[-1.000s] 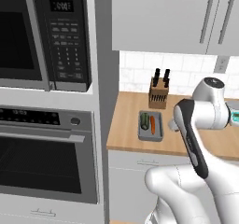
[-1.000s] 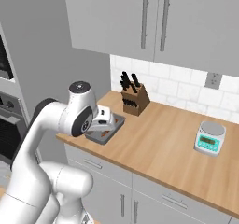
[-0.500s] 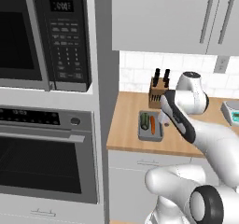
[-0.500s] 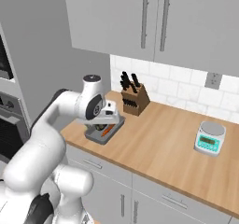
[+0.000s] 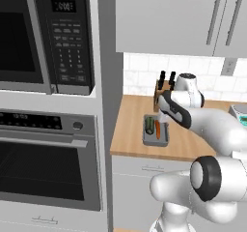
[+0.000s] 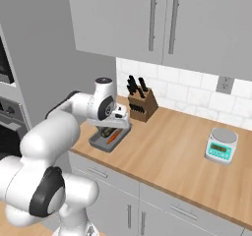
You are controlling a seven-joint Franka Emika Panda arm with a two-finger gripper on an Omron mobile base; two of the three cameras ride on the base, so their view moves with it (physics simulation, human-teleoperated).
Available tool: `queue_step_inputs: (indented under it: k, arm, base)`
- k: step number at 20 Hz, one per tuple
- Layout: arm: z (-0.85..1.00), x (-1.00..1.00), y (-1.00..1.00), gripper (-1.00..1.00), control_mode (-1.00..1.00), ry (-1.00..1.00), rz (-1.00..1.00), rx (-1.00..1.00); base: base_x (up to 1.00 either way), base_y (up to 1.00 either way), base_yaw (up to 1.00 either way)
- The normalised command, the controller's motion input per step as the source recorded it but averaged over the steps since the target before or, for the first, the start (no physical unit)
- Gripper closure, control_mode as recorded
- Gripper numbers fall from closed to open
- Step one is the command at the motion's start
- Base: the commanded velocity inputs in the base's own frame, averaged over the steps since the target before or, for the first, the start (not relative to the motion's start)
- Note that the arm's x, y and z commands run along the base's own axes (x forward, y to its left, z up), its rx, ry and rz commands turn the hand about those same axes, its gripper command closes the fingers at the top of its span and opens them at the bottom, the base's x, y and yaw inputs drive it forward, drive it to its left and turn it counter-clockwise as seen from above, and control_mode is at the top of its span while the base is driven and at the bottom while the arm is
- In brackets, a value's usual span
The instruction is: Take the meat container that has the chicken drumstick and place it on the second highest rack of the freezer. Then take the vegetable container that has the carrot and cucumber and place it on the highest rack of the freezer.
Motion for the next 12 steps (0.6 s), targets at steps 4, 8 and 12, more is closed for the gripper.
queue_step_inputs:
  k: [4, 8, 12]
  arm:
    - [-0.55, 0.27, 0.0, -1.0, -1.0, 0.01, -0.14, 0.0]
    - [-0.57, 0.18, 0.0, -1.0, -1.0, 0.0, -0.1, 0.0]
    - [-0.18, -0.07, 0.0, -1.0, -1.0, 0.0, -0.02, 0.0]
  base:
    - [0.0, 0.0, 0.0]
    - [0.0, 0.0, 0.0]
    - [0.0, 0.0, 0.0]
